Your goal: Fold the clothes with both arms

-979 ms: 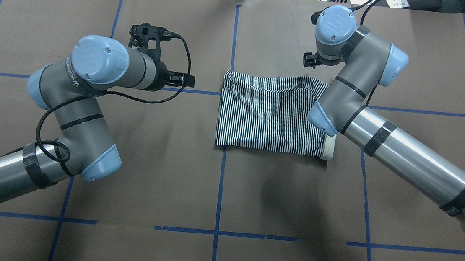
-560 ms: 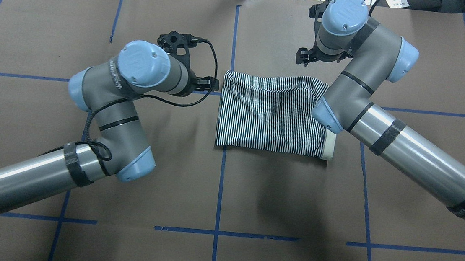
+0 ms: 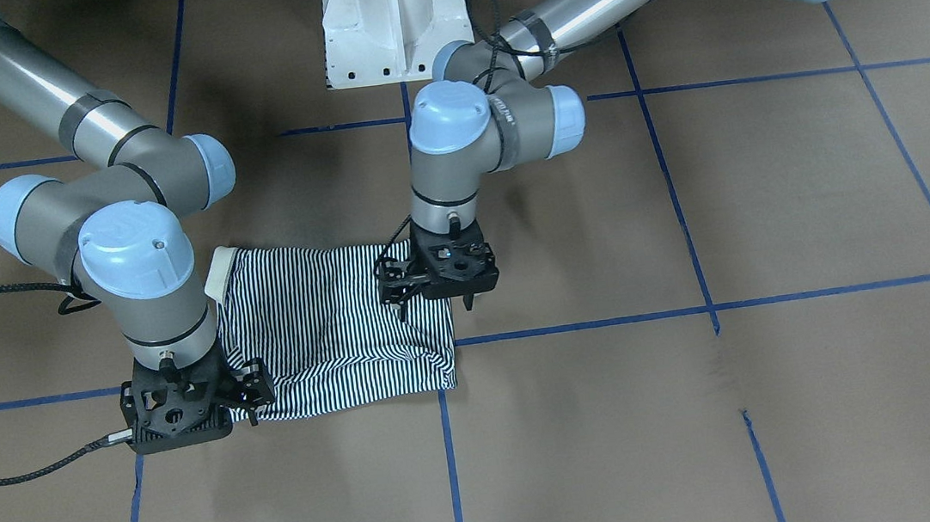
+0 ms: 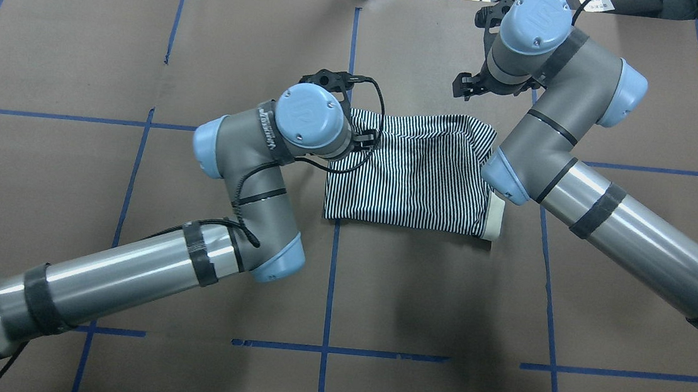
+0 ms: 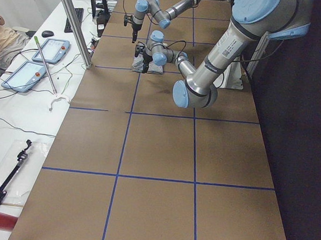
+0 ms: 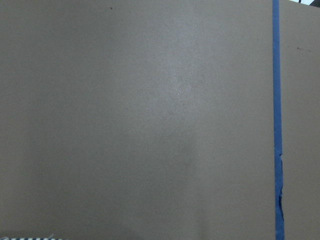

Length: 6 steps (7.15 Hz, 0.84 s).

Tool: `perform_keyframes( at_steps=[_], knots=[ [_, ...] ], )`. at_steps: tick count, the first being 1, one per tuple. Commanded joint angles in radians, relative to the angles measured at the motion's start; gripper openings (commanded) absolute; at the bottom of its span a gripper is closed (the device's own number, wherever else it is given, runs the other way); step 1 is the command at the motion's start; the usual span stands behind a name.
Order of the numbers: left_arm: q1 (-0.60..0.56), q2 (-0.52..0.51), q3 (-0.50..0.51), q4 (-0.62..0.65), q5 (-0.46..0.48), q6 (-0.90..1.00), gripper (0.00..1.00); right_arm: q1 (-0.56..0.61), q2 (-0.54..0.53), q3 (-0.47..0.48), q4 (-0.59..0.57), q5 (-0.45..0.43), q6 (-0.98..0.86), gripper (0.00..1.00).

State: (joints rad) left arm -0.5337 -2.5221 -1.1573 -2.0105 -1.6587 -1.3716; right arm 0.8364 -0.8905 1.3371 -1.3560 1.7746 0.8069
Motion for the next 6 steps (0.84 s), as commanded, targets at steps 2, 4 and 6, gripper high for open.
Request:
perform_keyframes(
  at_steps=[2,4,6],
  knots=[
    [0.003,-0.069,0.122,-0.007,0.037,0.000,1.00,0.010,-0.011,0.010,0.001,0.000,-0.005,1.00],
    [-0.034,-0.080,0.184,-0.014,0.069,0.008,1.00,0.013,-0.015,0.010,0.003,0.002,-0.006,1.00],
    [-0.099,-0.083,0.205,-0.049,0.070,0.014,1.00,0.015,-0.016,0.010,0.009,0.008,-0.005,1.00]
  ],
)
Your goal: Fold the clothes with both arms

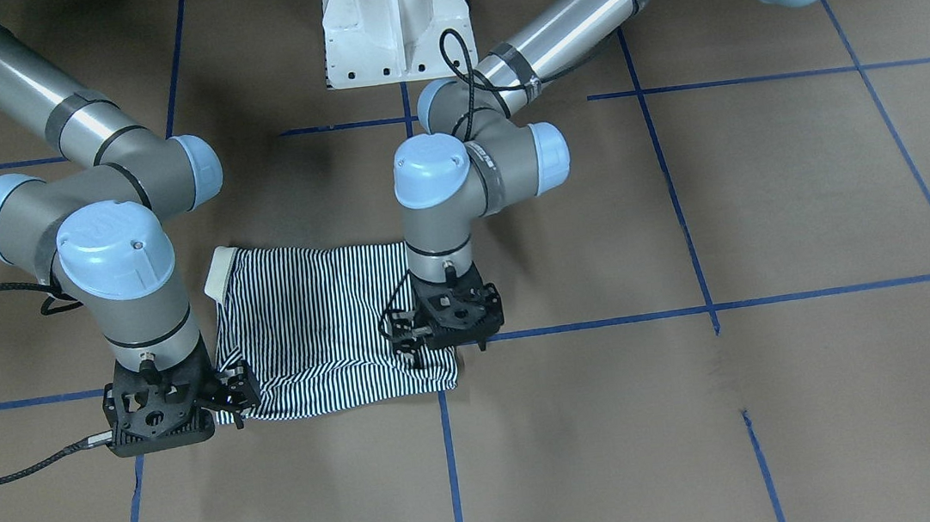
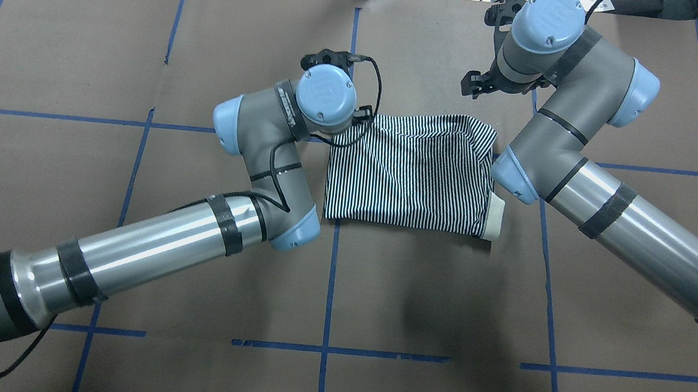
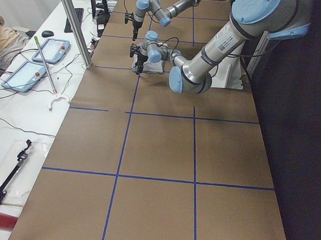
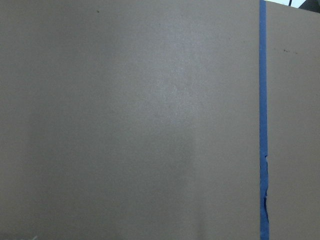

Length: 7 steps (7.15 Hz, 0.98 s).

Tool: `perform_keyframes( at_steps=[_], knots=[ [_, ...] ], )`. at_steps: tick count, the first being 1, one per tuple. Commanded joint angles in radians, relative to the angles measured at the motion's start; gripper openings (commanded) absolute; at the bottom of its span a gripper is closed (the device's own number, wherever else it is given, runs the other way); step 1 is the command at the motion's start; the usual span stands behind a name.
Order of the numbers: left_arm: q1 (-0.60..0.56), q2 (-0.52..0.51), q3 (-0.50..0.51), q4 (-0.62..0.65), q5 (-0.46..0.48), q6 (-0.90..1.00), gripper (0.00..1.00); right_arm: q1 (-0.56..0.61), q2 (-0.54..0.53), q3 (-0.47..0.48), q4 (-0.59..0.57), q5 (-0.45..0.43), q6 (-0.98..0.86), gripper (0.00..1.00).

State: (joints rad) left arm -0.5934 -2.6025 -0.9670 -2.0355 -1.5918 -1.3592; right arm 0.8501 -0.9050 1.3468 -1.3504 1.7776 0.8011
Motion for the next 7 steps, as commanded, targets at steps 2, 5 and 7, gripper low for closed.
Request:
perform_keyframes(
  at_steps=[2,5,7],
  knots=[
    [-0.101,0.004,0.011,-0.049,0.001,0.008,1.00,0.010,-0.002,0.000,0.004,0.028,0.001,1.00],
    [-0.106,0.208,-0.399,0.062,-0.112,0.179,1.00,0.070,-0.087,0.134,-0.009,0.156,-0.008,1.00],
    [-0.153,0.375,-0.803,0.319,-0.161,0.426,1.00,0.157,-0.219,0.355,-0.153,0.257,-0.122,1.00]
  ],
)
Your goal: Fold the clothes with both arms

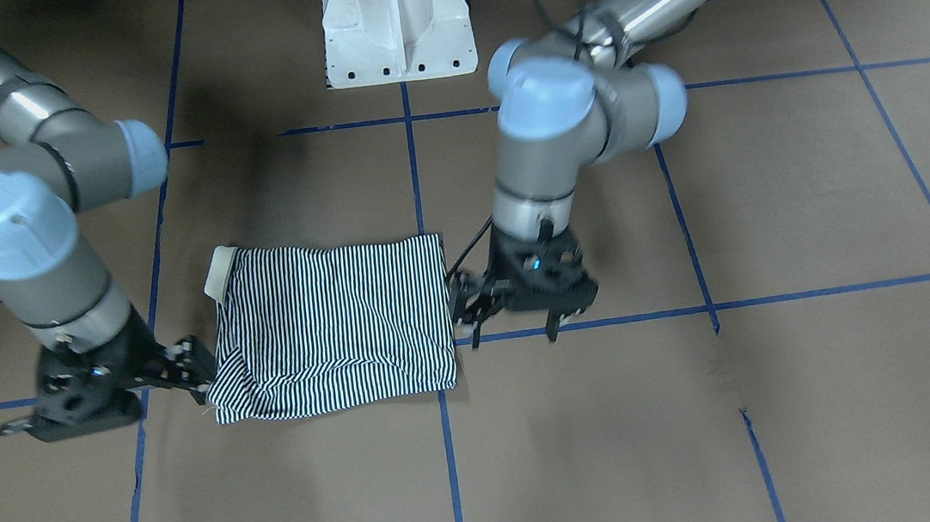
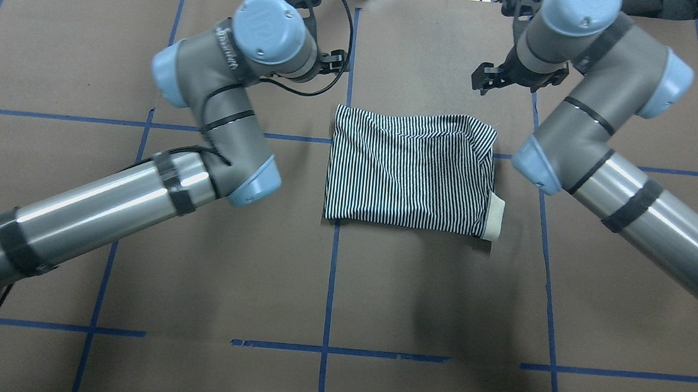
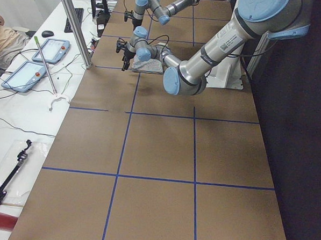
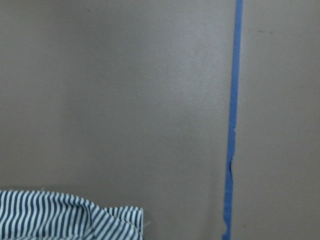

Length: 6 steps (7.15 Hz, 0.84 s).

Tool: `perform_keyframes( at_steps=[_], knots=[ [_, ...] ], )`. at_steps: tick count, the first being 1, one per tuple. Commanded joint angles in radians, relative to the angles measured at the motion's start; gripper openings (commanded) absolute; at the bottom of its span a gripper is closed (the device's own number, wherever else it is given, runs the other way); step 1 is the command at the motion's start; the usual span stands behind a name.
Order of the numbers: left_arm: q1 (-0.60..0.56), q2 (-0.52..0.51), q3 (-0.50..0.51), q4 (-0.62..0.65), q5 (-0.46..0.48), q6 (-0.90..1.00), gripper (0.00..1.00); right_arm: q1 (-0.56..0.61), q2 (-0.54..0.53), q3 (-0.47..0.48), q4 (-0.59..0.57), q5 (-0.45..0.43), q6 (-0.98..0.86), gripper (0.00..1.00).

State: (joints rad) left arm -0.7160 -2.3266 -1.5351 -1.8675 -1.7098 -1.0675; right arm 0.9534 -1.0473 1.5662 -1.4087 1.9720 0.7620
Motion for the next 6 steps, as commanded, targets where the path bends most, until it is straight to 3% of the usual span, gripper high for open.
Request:
perform_keyframes(
  at_steps=[1,2,3,4,5,6],
  knots=[
    [-0.077,0.171,-0.382,0.250,-0.092,0.217,1.00,0.109,-0.139,0.232,-0.210,0.076,-0.225,1.00],
    [-0.136,0.266,-0.531,0.331,-0.131,0.345,1.00,0.198,-0.195,0.270,-0.278,0.138,-0.392,1.00],
    [-0.208,0.345,-0.622,0.390,-0.181,0.477,1.00,0.290,-0.280,0.271,-0.273,0.206,-0.541,1.00],
    [-0.286,0.436,-0.657,0.399,-0.214,0.612,1.00,0.383,-0.366,0.273,-0.273,0.240,-0.687,1.00],
    [-0.375,0.504,-0.652,0.400,-0.279,0.738,1.00,0.443,-0.463,0.278,-0.269,0.270,-0.719,1.00],
    [-0.451,0.589,-0.657,0.393,-0.369,0.767,1.00,0.461,-0.587,0.341,-0.271,0.274,-0.715,1.00]
  ],
)
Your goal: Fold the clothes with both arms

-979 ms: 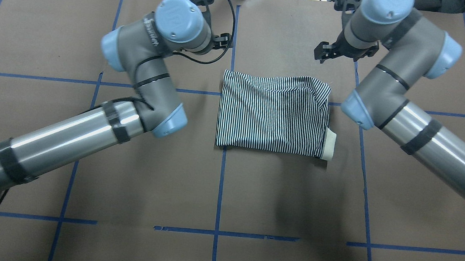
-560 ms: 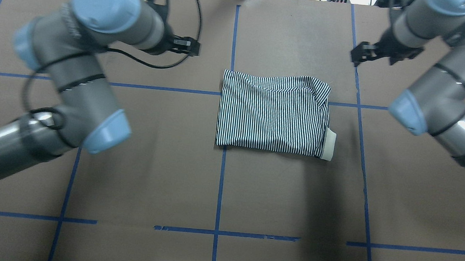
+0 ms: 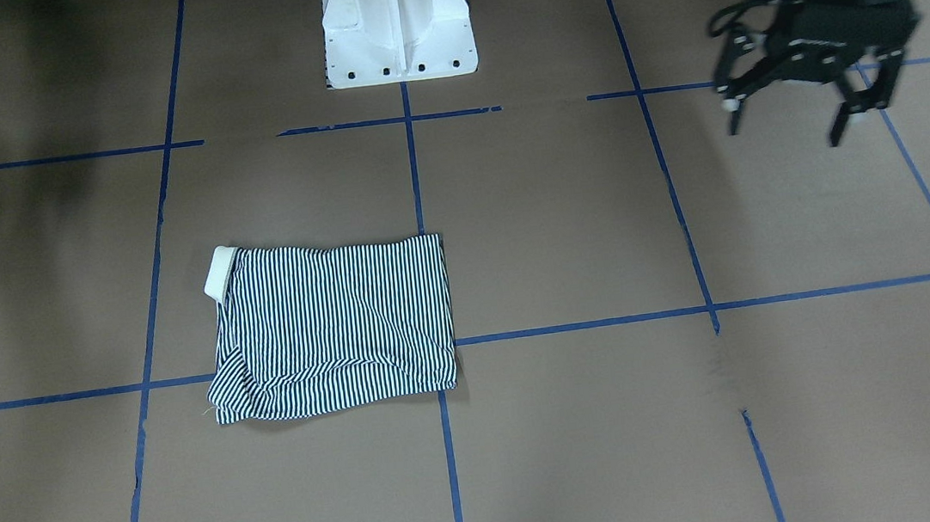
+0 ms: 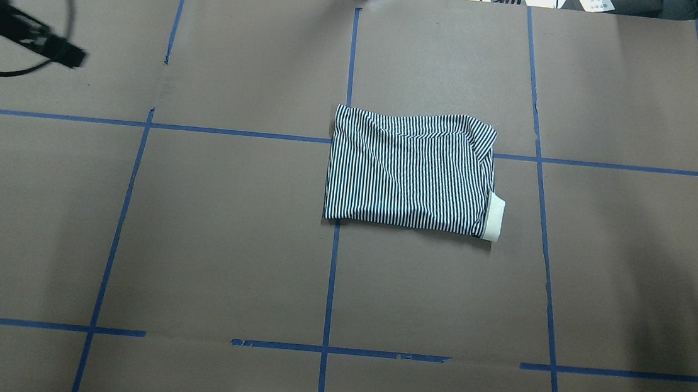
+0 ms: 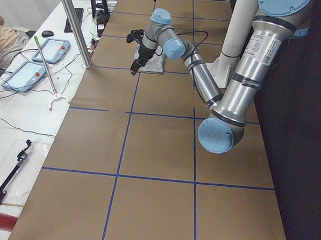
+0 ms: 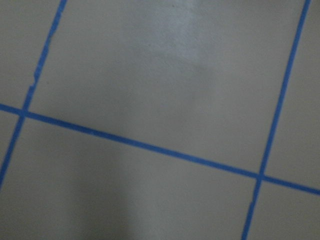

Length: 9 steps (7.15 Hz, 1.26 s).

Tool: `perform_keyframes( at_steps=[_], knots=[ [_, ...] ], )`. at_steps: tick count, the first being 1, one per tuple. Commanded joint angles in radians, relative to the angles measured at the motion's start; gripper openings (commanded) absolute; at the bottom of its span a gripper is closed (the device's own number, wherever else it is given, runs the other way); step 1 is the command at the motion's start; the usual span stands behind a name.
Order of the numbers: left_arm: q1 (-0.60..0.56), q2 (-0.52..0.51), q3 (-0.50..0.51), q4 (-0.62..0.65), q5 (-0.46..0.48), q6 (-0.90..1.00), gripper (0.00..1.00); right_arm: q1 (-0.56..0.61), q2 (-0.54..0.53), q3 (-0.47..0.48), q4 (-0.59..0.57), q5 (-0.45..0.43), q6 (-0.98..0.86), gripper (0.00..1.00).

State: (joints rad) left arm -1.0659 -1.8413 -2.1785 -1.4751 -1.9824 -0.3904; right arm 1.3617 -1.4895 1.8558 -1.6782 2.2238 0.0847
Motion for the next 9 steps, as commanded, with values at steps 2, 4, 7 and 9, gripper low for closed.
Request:
perform_keyframes(
  at_steps=[2,4,7,9],
  knots=[
    [-0.132,0.204,0.056,0.001,-0.107,0.088,1.00,0.062,-0.254,0.077,-0.002,0.027,-0.040,1.00],
    [-0.319,0.230,0.188,-0.001,-0.163,0.190,1.00,0.120,-0.326,0.068,-0.003,0.166,-0.043,1.00],
    [-0.480,0.386,0.356,-0.017,-0.438,0.510,1.00,0.166,-0.365,0.066,-0.002,0.175,-0.045,1.00],
    [-0.482,0.413,0.341,-0.021,-0.438,0.510,1.00,0.166,-0.356,0.075,0.000,0.121,-0.045,1.00]
  ],
)
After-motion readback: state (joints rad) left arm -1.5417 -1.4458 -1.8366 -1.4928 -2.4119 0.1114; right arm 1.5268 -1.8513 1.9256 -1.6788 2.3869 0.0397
